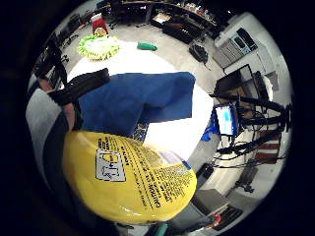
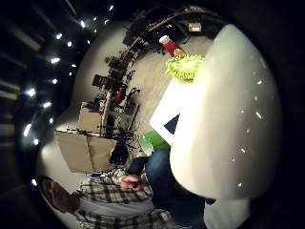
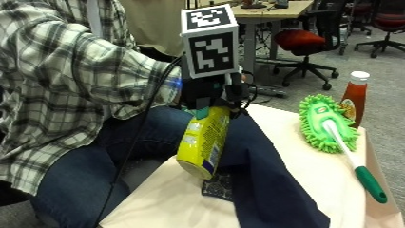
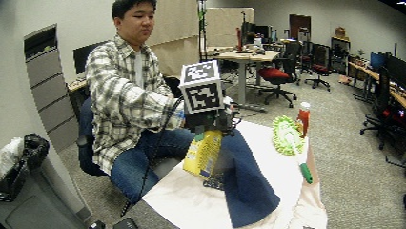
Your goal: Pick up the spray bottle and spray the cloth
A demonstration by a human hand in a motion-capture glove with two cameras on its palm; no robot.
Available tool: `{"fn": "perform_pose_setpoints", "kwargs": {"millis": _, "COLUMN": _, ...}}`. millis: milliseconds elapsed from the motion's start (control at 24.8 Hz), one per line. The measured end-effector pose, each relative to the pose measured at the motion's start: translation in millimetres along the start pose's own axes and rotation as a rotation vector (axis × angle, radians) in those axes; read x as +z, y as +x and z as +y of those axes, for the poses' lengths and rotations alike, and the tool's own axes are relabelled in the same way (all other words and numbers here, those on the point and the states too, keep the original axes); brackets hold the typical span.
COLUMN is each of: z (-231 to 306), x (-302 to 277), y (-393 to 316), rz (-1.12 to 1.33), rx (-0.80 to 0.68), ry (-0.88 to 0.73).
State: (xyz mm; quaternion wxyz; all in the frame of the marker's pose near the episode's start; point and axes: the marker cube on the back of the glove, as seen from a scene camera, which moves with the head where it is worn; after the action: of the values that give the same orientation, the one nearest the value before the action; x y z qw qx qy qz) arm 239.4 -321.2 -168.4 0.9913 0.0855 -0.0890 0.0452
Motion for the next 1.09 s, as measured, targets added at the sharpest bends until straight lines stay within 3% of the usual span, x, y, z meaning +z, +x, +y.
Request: {"fn": "perform_pose_setpoints", "kwargs": {"millis": 1089, "z": -6, "x": 45, "y": -19, "rz": 0.492, "rx": -0.083, "ry": -0.339}}
